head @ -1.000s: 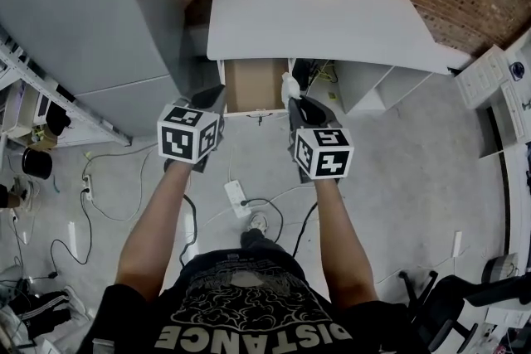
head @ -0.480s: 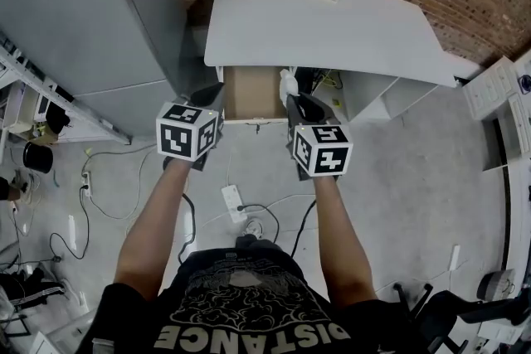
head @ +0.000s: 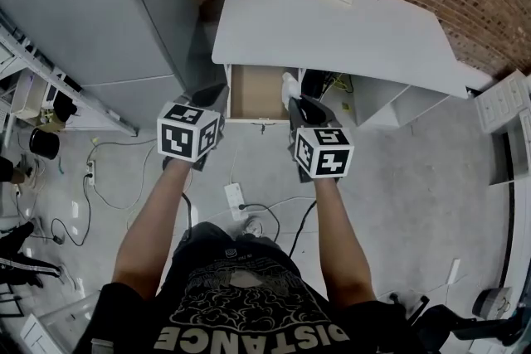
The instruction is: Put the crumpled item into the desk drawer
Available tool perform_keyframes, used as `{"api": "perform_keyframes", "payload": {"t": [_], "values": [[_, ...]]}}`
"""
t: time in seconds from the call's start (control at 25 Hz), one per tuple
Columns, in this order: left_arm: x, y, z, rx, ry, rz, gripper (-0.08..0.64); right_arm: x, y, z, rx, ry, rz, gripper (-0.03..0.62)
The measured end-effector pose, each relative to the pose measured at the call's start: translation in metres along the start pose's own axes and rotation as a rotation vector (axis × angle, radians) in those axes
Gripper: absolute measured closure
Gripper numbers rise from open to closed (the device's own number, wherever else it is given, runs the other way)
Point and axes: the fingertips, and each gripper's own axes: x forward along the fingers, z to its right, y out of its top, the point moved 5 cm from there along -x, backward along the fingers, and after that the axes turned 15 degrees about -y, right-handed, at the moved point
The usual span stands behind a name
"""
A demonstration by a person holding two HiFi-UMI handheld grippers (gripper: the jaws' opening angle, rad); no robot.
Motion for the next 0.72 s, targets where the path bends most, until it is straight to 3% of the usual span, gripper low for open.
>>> {"api": "perform_keyframes", "payload": {"t": [0.36, 0.72], "values": [[-0.009, -0.009, -0.006, -0.001, 0.017, -0.003, 0.561, 0.004, -0.015, -0.009, -0.003, 0.012, -0.023, 0.537], [0.004, -0.022, -0.026, -0.009, -0.026, -0.021, 0.561, 0.027, -0.032, -0.015, -0.003, -0.012, -0.068, 0.537]]}}
